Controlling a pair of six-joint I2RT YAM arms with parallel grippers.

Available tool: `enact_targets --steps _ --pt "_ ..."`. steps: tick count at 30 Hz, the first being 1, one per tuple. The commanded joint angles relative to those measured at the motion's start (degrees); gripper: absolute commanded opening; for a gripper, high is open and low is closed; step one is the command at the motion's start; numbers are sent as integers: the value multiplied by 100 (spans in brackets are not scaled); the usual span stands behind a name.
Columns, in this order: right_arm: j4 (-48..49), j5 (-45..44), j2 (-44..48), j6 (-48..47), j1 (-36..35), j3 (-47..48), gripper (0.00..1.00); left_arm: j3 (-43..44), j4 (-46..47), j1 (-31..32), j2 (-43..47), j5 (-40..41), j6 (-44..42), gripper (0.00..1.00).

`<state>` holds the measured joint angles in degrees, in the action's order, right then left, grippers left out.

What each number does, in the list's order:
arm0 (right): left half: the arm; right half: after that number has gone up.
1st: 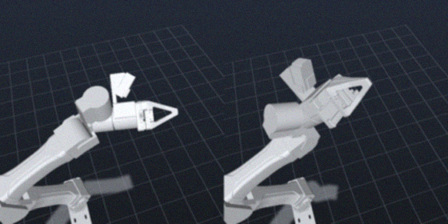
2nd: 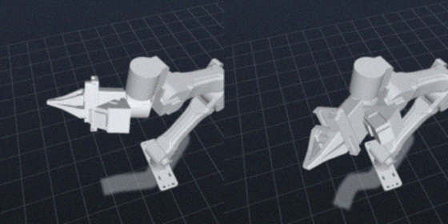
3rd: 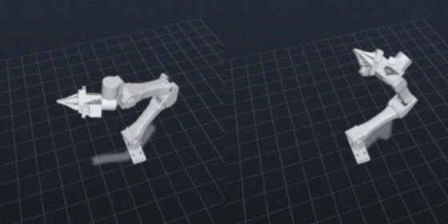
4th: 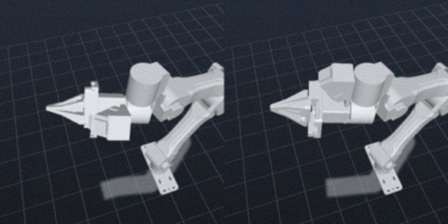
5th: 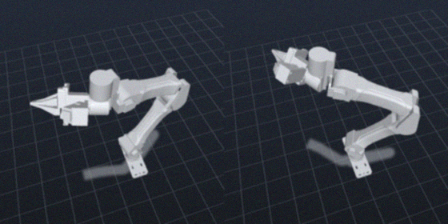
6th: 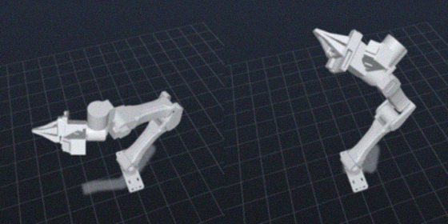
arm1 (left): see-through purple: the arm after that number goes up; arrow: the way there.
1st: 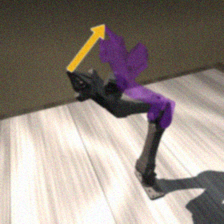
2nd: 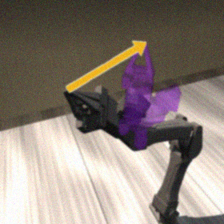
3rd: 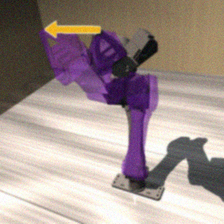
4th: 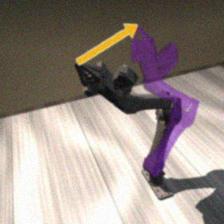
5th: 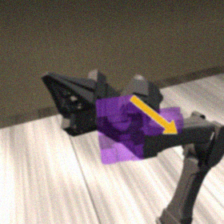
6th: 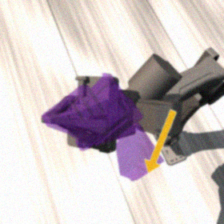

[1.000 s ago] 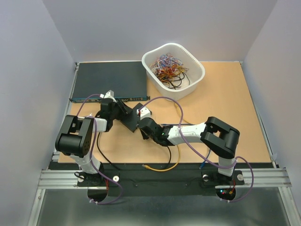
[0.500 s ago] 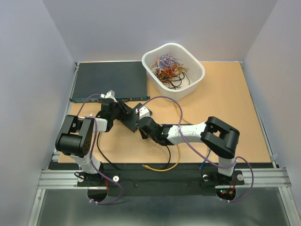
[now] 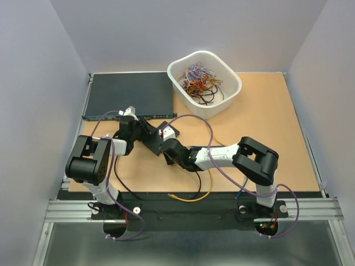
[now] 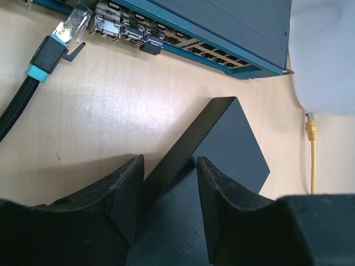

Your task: Insert the plug into the switch port

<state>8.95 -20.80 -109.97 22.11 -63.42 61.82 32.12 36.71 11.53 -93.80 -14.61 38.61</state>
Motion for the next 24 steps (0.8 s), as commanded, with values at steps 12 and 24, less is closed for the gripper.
enact_targets --steps 12,24 --pt "133 -47 90 13 -4 436 0 -48 73 69 -60 -59 15 53" --pt "72 -144 46 -40 -83 629 0 -30 73 104 -121 -33 -3 53"
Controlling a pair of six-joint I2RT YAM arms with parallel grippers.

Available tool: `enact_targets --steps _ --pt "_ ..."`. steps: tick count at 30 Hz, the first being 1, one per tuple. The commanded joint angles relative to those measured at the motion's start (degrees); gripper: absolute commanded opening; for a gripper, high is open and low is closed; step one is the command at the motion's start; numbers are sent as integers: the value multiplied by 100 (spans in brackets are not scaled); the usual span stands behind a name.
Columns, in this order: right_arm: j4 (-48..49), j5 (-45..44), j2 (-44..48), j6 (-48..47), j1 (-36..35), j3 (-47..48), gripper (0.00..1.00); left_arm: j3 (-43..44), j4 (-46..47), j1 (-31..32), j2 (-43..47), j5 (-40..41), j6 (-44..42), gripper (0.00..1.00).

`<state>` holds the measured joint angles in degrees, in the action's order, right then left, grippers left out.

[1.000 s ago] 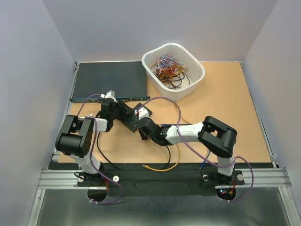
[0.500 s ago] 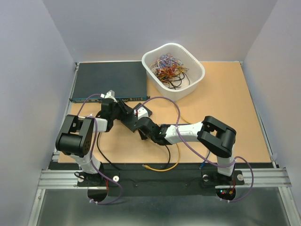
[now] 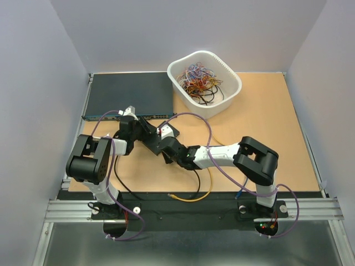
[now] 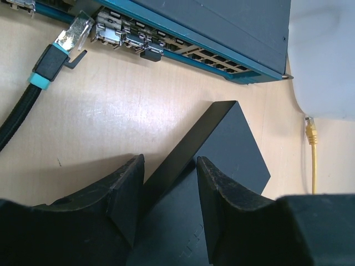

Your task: Insert the plug into the switch port

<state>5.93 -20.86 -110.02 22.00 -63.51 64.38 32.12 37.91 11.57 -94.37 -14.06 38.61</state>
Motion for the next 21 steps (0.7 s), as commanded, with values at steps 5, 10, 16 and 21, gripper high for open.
enact_targets --steps 5,10,16,21 --pt "321 -155 42 -55 -92 453 0 -21 -56 117 -82 -88 -3 53" --pt "321 -111 -99 -64 -92 505 0 -21 -56 126 -64 -96 -11 53" --pt "321 -198 -292 -169 -109 497 0 5 -56 135 -99 -132 -38 53" --pt "321 -418 -319 -406 -153 462 0 31 -91 152 -117 -149 -46 53"
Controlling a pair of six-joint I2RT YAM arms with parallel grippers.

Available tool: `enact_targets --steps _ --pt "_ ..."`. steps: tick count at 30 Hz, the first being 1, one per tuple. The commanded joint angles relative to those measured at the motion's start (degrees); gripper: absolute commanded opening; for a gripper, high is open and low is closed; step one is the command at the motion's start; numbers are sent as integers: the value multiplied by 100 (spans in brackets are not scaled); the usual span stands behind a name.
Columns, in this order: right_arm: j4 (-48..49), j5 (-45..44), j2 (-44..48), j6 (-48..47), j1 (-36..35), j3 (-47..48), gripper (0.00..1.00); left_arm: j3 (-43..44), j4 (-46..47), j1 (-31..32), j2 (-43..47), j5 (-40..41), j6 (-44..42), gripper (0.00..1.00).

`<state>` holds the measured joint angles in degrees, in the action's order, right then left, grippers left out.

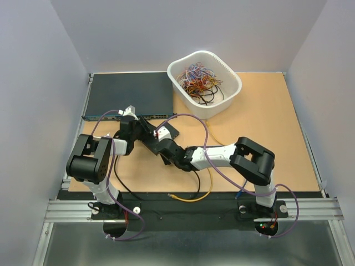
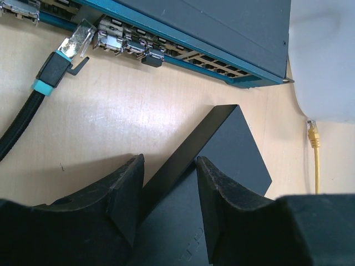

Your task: Insert the plug into the switch port

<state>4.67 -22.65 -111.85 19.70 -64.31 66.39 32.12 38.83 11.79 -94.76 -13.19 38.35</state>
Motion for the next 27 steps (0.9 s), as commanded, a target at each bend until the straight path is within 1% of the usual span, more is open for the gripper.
enact_targets --steps 1,11,16,27 --pt "456 -283 -126 -247 -90 260 0 49 -200 139 -95 -219 -20 53" --pt "456 -240 -161 -950 -231 427 0 181 -420 280 -174 -140 -29 53" --pt "509 -230 -214 -1144 -257 445 0 172 -473 350 -236 -114 -12 53" --pt "992 -565 -162 -1513 -257 94 0 -65 -481 517 -227 -201 24 53"
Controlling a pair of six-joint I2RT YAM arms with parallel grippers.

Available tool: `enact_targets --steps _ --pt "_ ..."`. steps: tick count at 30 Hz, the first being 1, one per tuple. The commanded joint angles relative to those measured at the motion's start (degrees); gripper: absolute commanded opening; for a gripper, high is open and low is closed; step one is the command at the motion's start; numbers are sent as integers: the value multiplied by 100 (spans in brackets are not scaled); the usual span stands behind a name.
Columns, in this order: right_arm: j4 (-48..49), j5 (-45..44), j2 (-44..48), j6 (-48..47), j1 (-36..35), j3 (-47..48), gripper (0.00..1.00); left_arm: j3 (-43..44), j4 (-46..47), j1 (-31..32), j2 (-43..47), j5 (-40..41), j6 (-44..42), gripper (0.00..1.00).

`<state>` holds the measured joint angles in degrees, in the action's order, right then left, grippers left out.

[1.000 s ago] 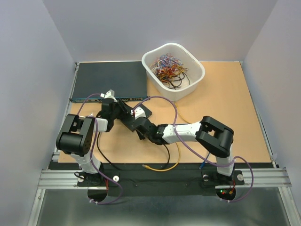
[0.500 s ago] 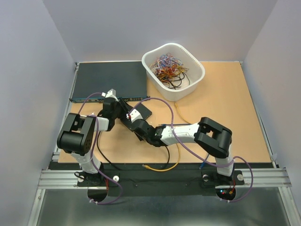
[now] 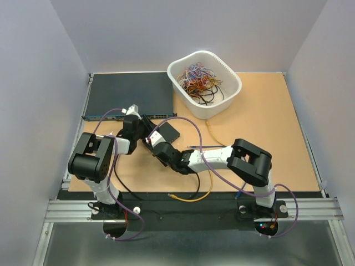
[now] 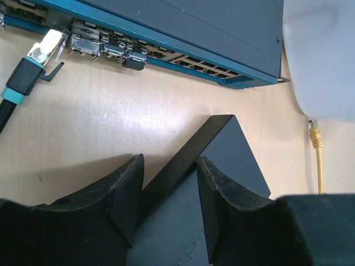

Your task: Insert the plug into the switch port

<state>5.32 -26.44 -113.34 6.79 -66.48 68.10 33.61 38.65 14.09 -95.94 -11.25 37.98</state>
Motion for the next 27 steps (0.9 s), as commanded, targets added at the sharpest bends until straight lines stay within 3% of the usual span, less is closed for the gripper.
enact_targets --steps 1,8,21,27 --pt "988 -178 5 -239 -41 -138 1 -223 -455 296 -109 -413 61 53" --pt "1726 -107 462 -423 -32 -701 0 -583 -341 463 -74 -501 140 53" --pt "2385 244 409 -626 284 -631 0 -1304 -77 1026 295 -545 491 52" --pt "3167 306 400 -1135 372 -631 0 -1672 80 1193 480 -510 614 52"
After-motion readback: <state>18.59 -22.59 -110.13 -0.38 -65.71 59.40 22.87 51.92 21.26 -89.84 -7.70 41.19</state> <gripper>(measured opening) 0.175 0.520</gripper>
